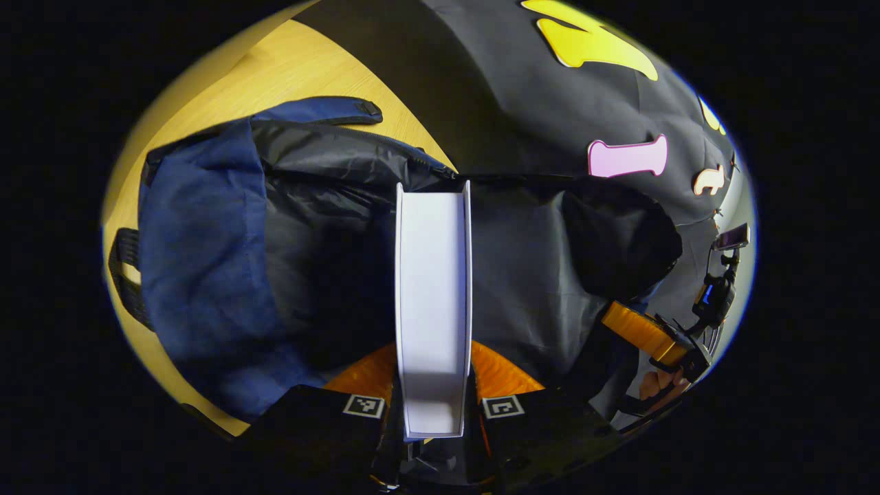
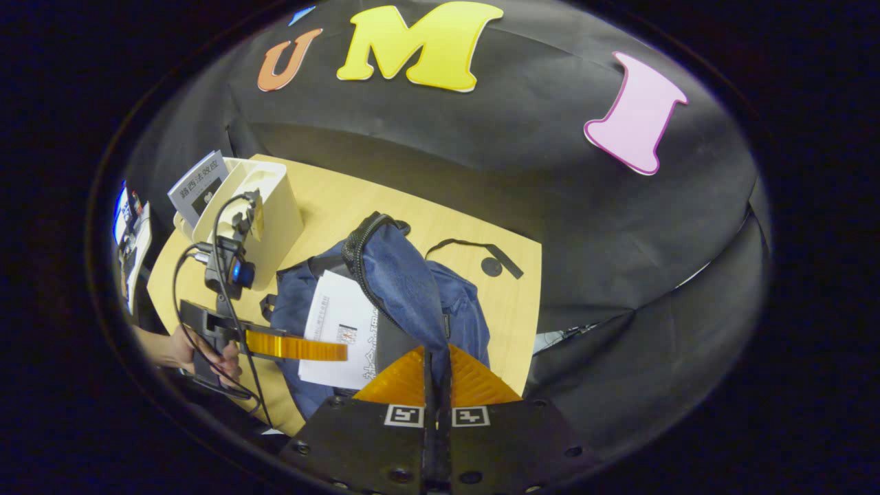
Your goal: Open the schoolbag, grab two books from the bookshelf and put them into the schoolbag.
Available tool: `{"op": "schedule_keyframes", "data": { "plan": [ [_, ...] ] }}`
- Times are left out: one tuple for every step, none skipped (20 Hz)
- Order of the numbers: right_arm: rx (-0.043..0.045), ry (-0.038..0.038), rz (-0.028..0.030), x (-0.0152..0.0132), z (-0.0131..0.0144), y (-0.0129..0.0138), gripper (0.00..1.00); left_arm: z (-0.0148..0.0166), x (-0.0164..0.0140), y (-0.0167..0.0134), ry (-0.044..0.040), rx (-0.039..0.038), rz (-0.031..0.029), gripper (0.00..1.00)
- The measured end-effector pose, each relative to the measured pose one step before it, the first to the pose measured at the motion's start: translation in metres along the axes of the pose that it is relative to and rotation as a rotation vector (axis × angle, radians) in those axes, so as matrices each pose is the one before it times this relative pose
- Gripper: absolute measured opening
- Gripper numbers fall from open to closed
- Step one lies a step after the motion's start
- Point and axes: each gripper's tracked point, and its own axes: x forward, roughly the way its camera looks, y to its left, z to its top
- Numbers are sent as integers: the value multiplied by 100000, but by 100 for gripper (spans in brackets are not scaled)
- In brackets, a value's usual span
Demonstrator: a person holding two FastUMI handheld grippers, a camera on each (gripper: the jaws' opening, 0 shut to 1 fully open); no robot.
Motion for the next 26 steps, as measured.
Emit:
{"op": "schedule_keyframes", "data": {
  "plan": [
    [74,7,-211,49,20,-37,0,-63,365,116,497,-867,-762,37],
    [199,211,-107,88,39,71,0,-72,204,140,486,-375,-594,37],
    [236,69,-2,82,44,-35,0,142,153,169,586,456,90,37],
    [222,165,31,88,32,41,0,34,180,165,605,548,33,38],
    [312,49,181,46,17,85,0,59,24,270,672,422,504,39],
    [179,185,119,26,-6,61,0,-23,92,159,124,871,606,48],
    [236,196,291,170,-27,110,0,48,-58,39,391,966,120,48],
    [144,-38,29,56,125,70,0,35,-44,67,386,753,588,36],
    [247,100,313,-34,-126,35,0,-109,32,283,872,890,2008,44],
    [316,251,336,55,-65,167,4,-52,155,241,1202,524,2300,46],
    [-3,234,143,93,-153,103,3,-15,-239,344,1481,448,3630,58],
    [52,257,149,96,-155,98,0,-274,-57,734,1342,1242,4521,39],
    [135,119,123,65,-151,100,0,-94,55,708,210,2898,4551,70],
    [69,134,67,98,-70,121,0,49,-301,688,-306,1865,3897,64],
    [219,197,270,79,-196,153,0,-300,-24,704,1703,260,4690,66],
    [79,96,82,49,-72,146,0,-269,124,416,1981,-326,5415,72],
    [-169,-55,-23,112,-106,114,0,-97,-257,719,833,-444,5745,75],
    [-44,37,-43,81,-56,61,0,-64,-442,701,187,252,6215,76],
    [425,112,490,110,-129,202,0,18,-862,458,-456,1578,4903,76],
    [193,256,413,-4,-89,255,0,92,-1055,832,-835,3834,5413,77],
    [-204,-82,202,130,2,132,0,244,-1188,1025,-1301,5175,6436,90],
    [-329,-164,138,-2,24,209,0,417,-1009,858,-1732,5796,5759,80],
    [-305,-174,283,17,21,161,0,613,-1342,558,-3183,5548,3960,79],
    [-31,-335,196,-126,25,128,3,479,-1603,555,-3074,5741,4026,79],
    [-6,-203,169,-55,6,89,0,466,-1318,847,-2330,4879,3470,92],
    [155,-260,136,-3,38,92,0,64,-1088,743,-934,2875,3148,80]
  ]
}}
